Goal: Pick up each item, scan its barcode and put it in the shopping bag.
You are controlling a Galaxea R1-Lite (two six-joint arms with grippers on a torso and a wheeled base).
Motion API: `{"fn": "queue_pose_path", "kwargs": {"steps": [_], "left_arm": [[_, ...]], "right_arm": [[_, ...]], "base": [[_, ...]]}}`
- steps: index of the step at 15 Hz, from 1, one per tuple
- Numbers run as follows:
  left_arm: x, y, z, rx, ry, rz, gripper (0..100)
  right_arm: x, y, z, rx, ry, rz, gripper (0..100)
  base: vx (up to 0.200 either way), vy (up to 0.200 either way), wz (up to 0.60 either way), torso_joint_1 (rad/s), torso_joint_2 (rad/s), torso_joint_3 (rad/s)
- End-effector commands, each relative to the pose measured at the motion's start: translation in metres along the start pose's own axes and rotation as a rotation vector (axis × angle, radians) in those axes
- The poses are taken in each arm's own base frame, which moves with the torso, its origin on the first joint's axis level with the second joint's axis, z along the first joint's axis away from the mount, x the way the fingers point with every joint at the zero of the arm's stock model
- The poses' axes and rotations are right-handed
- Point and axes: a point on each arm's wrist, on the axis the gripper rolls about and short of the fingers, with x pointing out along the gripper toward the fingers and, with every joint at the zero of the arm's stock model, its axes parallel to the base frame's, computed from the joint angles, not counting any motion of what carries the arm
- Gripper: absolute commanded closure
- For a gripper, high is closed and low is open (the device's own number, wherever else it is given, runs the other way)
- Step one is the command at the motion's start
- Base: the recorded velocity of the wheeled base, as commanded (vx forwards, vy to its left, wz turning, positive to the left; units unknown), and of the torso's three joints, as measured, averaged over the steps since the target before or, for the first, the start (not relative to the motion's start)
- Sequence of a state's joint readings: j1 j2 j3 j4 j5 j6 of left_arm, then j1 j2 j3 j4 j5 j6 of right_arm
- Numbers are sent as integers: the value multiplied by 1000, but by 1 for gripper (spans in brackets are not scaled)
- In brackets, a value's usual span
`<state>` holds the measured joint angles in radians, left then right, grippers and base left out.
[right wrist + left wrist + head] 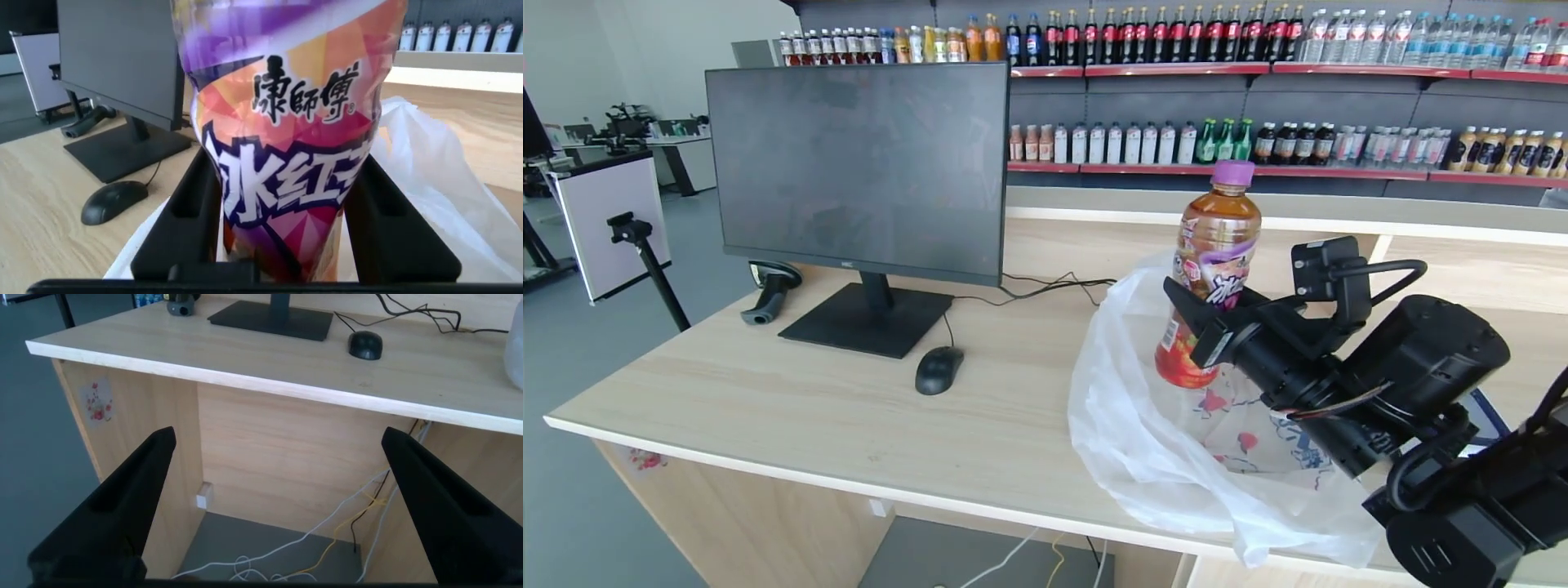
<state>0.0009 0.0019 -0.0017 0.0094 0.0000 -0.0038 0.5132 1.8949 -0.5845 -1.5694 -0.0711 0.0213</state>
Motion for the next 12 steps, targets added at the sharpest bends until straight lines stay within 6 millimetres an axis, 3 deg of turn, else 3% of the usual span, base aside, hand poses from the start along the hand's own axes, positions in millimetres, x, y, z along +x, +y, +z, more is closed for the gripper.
{"fn": "queue_pose_path", "kwargs": {"steps": [1, 12], "left_arm": [[0, 0, 0, -1, 0, 1, 0], [0, 0, 0, -1, 0, 1, 0]], "right_arm": [[6, 0, -16, -3, 38, -3, 100], [19, 0, -41, -8, 82, -5, 100]], "base": [[0, 0, 0, 0, 0, 0], [0, 0, 0, 0, 0, 0]]}}
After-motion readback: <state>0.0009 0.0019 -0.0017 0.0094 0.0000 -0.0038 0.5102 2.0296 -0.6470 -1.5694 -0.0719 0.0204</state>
